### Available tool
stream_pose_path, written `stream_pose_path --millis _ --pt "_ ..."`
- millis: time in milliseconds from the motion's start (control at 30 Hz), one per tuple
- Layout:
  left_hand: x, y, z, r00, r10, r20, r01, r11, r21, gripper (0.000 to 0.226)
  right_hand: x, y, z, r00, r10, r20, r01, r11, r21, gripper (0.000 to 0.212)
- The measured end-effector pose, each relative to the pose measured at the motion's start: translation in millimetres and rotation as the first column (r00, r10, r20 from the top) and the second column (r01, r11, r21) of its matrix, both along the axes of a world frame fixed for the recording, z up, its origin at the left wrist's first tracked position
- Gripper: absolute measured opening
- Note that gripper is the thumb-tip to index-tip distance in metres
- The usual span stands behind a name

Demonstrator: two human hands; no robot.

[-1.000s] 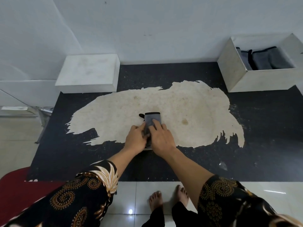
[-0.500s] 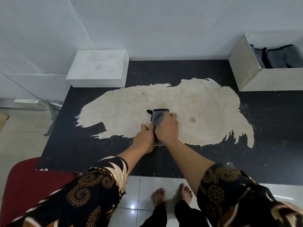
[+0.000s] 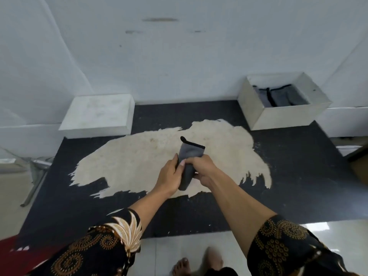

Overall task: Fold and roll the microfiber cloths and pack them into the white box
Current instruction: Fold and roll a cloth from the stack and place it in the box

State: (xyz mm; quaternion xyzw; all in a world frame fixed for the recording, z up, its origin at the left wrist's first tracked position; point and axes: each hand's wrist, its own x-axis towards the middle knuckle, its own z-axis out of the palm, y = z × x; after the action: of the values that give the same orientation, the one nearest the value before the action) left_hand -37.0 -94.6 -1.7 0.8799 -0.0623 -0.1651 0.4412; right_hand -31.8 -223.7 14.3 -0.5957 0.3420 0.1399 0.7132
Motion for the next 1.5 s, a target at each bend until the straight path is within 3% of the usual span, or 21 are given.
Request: stream_pose_path --millis 133,300,467,633,733,800,867,1033,1100,1167,1300,1433,1500 --pt "24.8 -48.1 39.8 0.974 -0.138 0.181 0.136 0.99 0.026 0.044 1.1 -44.3 40.2 0.968 -0.171 0.183 0.18 0.983 -0.034 0.038" --pt "32.4 -124.2 84.1 0.911 -0.277 0.305 0.301 0.953 -0.033 0.022 -4.4 -123.9 84.0 0.873 -0.376 0.31 0.421 0.902 -0.091 0.023" --pt "33.6 -200.3 107.2 0.896 -0.355 0.267 0.388 0.918 -0.079 0.02 -12.7 -205.4 100.7 0.795 -0.469 0.384 0.539 0.837 -0.095 0.018" --pt "46.1 -267.8 110.1 0.915 -0.379 0.141 0.393 0.916 -0.086 0.015 -3.7 -277.9 92.5 0.775 -0.447 0.446 0.547 0.828 -0.121 0.009" --pt "64.3 -317.0 111.9 0.942 -0.32 0.105 0.331 0.936 -0.117 0.018 12.7 -326.8 91.0 0.817 -0.383 0.432 0.459 0.885 -0.082 0.034" --pt "80.9 -352.8 115.7 0.961 -0.258 0.101 0.271 0.952 -0.145 0.018 24.3 -359.2 91.4 0.889 -0.251 0.384 0.308 0.947 -0.094 0.044" --pt "99.5 -388.4 116.6 0.972 -0.22 0.085 0.231 0.961 -0.149 0.021 37.3 -391.1 88.4 0.918 -0.137 0.373 0.194 0.973 -0.122 0.037" --pt "132.3 -454.4 104.5 0.947 -0.295 -0.126 0.276 0.95 -0.149 0.032 88.8 -469.8 71.5 0.93 -0.081 0.358 0.171 0.958 -0.228 0.029" --pt "147.5 -470.9 98.6 0.949 -0.292 -0.121 0.28 0.954 -0.107 0.038 116.9 -491.8 64.6 0.948 -0.004 0.319 0.102 0.951 -0.291 0.029" --pt "166.6 -481.3 92.3 0.962 -0.251 -0.103 0.25 0.968 -0.027 0.041 143.7 -504.1 59.9 0.957 0.105 0.271 0.01 0.92 -0.391 0.036" --pt "201.0 -493.7 63.7 0.981 -0.159 -0.11 0.171 0.98 0.102 0.03 190.5 -514.6 42.6 0.939 0.313 0.144 -0.147 0.742 -0.654 0.046" --pt "223.6 -503.7 38.9 0.991 -0.085 -0.099 0.101 0.981 0.164 0.032 222.3 -520.4 30.4 0.891 0.453 0.013 -0.309 0.628 -0.714 0.051" --pt "230.0 -504.5 30.2 0.993 -0.064 -0.102 0.085 0.97 0.228 0.037 229.2 -520.2 22.1 0.854 0.514 -0.078 -0.406 0.566 -0.717 0.065"
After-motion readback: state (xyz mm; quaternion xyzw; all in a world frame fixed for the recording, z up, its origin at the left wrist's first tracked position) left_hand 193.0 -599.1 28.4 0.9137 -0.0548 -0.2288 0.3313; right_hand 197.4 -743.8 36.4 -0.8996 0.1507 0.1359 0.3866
